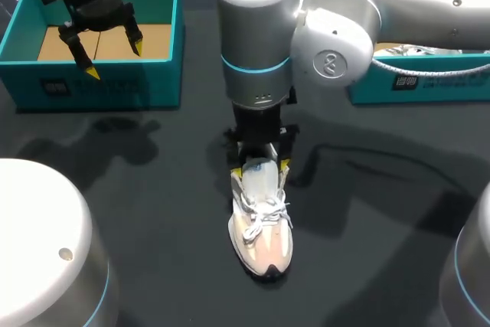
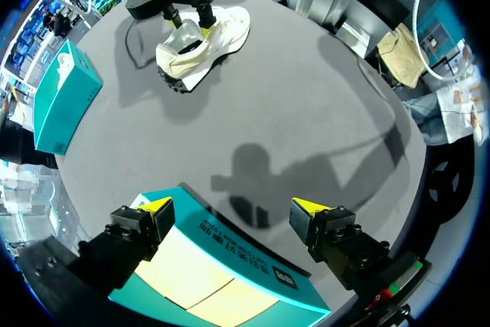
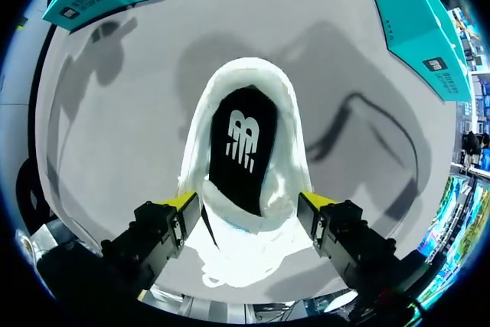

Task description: Take the shoe out of the shoebox, open the shoe tongue, remove and reinsert the insole, then place the shoe into the shoebox

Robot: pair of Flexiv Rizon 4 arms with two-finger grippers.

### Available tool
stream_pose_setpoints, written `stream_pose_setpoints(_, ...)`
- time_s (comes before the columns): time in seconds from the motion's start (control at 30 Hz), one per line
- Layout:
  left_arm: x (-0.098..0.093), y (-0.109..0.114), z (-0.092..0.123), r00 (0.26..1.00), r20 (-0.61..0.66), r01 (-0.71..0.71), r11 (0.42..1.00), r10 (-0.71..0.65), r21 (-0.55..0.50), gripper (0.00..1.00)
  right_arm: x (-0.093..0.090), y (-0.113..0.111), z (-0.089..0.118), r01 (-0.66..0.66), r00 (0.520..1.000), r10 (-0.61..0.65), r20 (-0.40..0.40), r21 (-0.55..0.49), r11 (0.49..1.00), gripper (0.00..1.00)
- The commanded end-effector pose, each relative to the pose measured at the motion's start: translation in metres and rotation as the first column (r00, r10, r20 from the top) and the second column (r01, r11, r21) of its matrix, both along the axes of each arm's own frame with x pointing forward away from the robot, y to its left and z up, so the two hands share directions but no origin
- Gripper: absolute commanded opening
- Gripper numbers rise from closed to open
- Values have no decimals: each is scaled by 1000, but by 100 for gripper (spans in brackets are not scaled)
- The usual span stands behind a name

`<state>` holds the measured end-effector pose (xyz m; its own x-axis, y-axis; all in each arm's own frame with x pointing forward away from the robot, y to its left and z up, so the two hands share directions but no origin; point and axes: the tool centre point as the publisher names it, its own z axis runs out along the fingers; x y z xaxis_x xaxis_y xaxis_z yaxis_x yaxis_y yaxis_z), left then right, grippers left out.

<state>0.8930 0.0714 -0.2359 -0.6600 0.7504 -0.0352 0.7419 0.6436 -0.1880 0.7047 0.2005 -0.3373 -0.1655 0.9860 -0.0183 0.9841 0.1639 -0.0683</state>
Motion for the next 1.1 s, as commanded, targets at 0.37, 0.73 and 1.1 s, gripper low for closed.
stream_pose_setpoints(0.37,0,0,0,1000,1,0,1000,0,3,100,-14,-2,9,36,999,-35,39,-32,999,85)
stream_pose_setpoints(0.73,0,0,0,1000,1,0,1000,0,3,100,-42,-4,18,101,994,-100,38,-37,994,70)
stream_pose_setpoints(1.1,0,0,0,1000,1,0,1000,0,3,100,-73,4,38,162,986,-159,44,-79,984,44)
